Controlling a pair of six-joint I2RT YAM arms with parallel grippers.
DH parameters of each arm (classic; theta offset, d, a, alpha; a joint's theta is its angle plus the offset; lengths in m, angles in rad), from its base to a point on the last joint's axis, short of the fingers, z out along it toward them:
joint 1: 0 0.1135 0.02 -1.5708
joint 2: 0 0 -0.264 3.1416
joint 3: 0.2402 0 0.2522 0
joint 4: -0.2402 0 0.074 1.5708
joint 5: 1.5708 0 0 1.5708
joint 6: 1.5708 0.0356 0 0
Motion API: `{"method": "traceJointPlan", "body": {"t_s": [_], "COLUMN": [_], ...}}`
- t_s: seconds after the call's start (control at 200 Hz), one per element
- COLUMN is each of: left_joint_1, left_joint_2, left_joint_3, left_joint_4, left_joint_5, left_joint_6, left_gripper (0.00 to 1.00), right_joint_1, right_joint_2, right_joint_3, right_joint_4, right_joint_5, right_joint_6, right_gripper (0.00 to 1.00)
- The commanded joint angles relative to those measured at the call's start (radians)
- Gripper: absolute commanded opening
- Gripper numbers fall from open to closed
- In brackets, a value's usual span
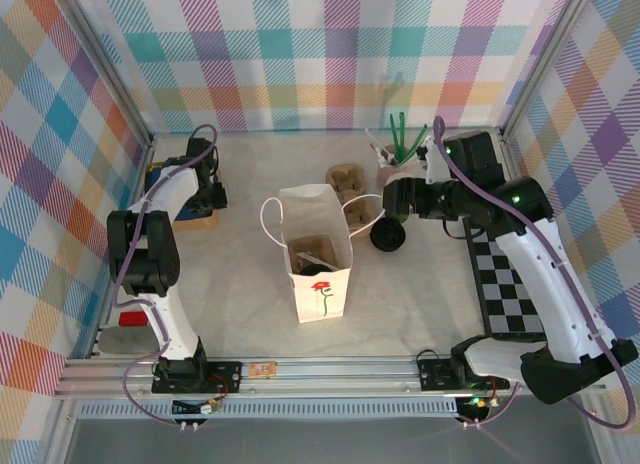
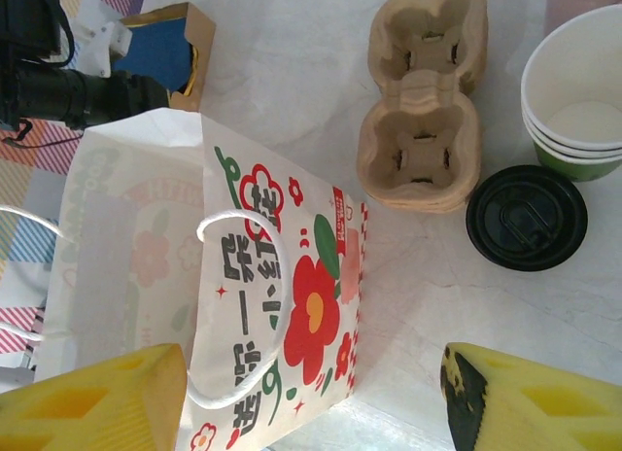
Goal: Pack the takeout coffee
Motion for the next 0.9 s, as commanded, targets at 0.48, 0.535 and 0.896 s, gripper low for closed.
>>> {"method": "traceJointPlan", "body": {"t_s": [0.48, 0.535, 0.896], "left_joint_1": [0.020, 0.022, 0.039], "left_joint_2": [-0.002, -0.004, -0.076], "left_joint_3": [0.029, 0.034, 0.084], "left_joint_4": [-0.041, -0.044, -0.072], "left_joint_5": [-0.035, -0.035, 0.058], "left_joint_6": [0.030, 0.031, 0.023], "left_gripper": [0.08, 0.03, 0.00], "right_joint_1": [0.000, 0.000, -0.001], "right_joint_2": [-0.037, -0.038, -0.041], "right_joint_3": [0.000, -0.002, -0.006], "right_joint_4": [-0.021, -0.022, -0.012], "right_joint_5": [0.043, 0.044, 0.049], "right_joint_6": [-0.016, -0.015, -0.014], "right_gripper": [0.70, 0.69, 0.69]}}
